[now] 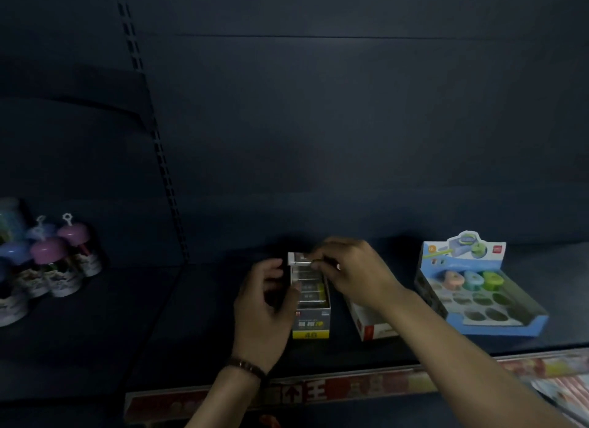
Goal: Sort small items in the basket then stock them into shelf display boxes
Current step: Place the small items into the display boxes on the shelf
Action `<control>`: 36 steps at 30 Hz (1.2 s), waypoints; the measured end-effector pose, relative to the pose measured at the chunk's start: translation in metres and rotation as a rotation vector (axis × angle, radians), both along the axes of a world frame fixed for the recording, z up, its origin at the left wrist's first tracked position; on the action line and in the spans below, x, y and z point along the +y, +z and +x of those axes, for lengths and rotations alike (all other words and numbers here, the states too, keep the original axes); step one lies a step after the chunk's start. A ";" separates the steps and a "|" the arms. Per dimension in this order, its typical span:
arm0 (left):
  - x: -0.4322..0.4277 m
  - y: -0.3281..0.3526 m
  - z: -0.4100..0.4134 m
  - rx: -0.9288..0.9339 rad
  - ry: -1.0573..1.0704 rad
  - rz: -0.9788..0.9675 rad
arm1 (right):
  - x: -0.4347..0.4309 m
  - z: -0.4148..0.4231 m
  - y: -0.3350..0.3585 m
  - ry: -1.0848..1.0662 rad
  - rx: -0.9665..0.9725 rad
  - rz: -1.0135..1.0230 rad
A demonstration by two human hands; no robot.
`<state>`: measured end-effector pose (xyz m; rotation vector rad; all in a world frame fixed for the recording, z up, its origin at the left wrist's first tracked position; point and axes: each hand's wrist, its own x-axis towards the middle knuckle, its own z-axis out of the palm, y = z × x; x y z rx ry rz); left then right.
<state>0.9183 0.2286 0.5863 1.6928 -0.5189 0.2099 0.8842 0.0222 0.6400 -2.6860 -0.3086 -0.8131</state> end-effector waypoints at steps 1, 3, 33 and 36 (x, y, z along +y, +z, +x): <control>0.005 -0.006 -0.002 -0.077 -0.015 0.099 | -0.004 0.001 0.001 -0.037 0.055 -0.007; 0.011 -0.016 -0.006 -0.184 -0.058 0.196 | -0.009 0.005 0.002 -0.083 0.167 -0.021; 0.022 -0.020 -0.024 -0.384 -0.005 0.174 | 0.011 -0.054 0.005 -0.173 0.204 0.426; 0.016 -0.027 -0.055 -0.673 -0.082 0.160 | 0.011 -0.105 -0.009 -0.304 0.151 0.418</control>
